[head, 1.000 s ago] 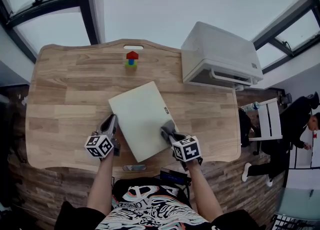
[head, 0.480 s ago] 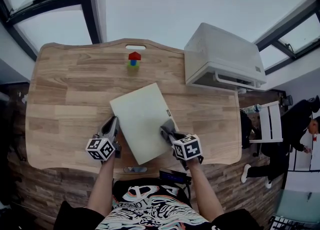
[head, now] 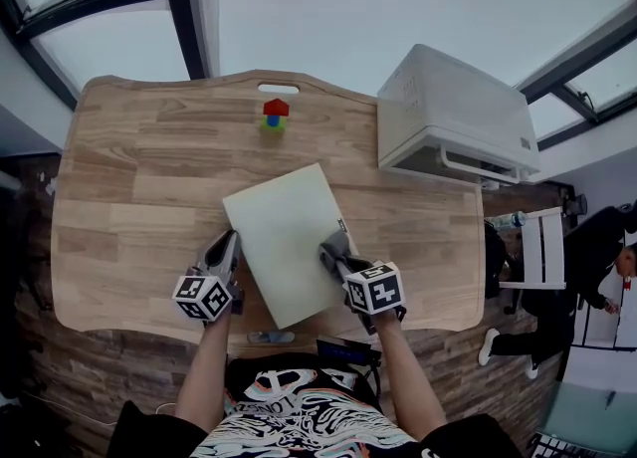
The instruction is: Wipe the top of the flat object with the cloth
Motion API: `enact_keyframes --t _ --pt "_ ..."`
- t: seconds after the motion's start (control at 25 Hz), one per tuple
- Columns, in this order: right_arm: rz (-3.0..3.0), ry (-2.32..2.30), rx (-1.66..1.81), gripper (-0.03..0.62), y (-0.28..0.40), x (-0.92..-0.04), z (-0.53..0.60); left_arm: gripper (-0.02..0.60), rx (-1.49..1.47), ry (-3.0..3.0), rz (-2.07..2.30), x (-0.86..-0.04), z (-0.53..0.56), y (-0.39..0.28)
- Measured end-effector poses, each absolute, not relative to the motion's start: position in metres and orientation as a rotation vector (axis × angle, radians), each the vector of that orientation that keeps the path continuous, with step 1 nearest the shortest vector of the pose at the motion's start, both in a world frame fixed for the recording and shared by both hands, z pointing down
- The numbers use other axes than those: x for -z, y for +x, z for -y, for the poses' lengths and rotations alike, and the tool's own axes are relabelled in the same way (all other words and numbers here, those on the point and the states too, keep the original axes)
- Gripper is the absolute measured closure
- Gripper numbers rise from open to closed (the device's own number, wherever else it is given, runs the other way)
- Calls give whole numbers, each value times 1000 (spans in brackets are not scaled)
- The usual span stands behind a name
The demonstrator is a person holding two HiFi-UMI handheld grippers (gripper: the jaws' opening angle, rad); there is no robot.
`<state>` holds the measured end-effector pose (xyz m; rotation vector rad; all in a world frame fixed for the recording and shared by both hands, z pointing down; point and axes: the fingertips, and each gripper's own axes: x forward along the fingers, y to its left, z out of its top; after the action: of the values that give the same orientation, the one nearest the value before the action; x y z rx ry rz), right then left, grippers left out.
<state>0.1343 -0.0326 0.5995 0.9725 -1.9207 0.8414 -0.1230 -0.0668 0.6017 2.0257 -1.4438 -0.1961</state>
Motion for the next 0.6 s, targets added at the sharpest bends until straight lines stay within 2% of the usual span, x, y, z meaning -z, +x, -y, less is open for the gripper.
enact_keyframes --t 0.6 --pt "1946 956 -824 574 114 -600 65 489 192 2025 1453 -602 64 -123"
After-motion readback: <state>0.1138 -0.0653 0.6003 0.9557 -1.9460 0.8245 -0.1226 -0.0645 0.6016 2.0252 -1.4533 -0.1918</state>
